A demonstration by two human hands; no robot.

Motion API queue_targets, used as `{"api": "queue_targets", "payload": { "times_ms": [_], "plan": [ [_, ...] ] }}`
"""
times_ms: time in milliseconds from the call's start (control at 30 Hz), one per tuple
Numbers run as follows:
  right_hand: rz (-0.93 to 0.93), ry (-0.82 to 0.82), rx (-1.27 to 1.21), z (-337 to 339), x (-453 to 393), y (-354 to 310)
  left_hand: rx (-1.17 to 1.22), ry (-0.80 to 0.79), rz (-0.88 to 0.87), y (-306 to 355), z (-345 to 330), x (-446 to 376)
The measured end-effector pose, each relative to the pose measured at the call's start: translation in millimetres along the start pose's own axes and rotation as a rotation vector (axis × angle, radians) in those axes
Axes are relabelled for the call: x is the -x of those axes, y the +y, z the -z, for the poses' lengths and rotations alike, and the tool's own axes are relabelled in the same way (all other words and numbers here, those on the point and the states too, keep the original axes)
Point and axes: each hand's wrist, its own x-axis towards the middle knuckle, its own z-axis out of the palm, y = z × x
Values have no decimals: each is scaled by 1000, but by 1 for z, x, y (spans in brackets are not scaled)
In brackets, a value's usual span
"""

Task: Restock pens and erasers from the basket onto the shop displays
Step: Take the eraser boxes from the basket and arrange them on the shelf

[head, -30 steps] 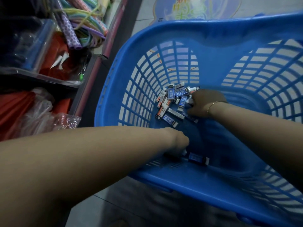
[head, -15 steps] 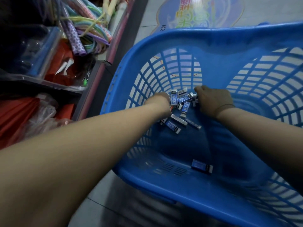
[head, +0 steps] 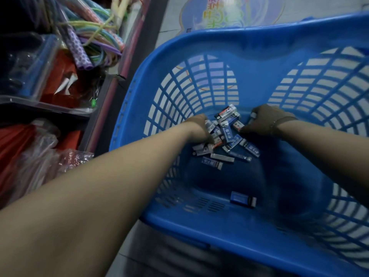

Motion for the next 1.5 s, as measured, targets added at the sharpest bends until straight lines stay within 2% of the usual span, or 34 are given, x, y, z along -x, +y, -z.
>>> {"api": "queue_targets", "payload": {
  "times_ms": [167,300,433,500,633,733,800,867,933,1000,1067,1167,1333,1433,1500],
  "plan": [
    [126,126,143,-17,4,-16,-219,61,-11,-1,-15,-4],
    [112,136,285,-20,4,-26,-84,56,32,-5,-13,-6],
    [22,-5,371,-9,1,-33,63,26,60,-4,-8,-2],
    [-14,-101,318,1,2,-32,146,16,70,-2,-1,1],
    [-69,-277,-92,18,16,-12,493,23,65,8,24,17],
    [-140,-434,-779,45,44,-16,782,-19,22,21,48,53],
    [-219,-432,-1279,73,81,-41,1025,-118,3,31,62,93],
    [-223,-420,-1614,110,132,-77,1283,-201,1,38,79,143],
    [-174,-457,-1788,151,188,-112,1540,-278,-11,45,102,203],
    [-122,-462,-1769,198,244,-148,1734,-300,-23,51,133,268],
    [-86,-396,-1672,245,299,-186,1810,-253,-41,56,174,336],
    [-4,-292,-1485,313,377,-244,1823,-128,-62,66,243,437],
    [197,-280,-1191,417,494,-350,1817,-2,-77,81,355,597],
    [307,-268,-1082,464,556,-400,1853,172,-20,85,401,682],
    [400,-336,-1005,485,596,-427,1867,332,18,85,419,737]
  ]
}}
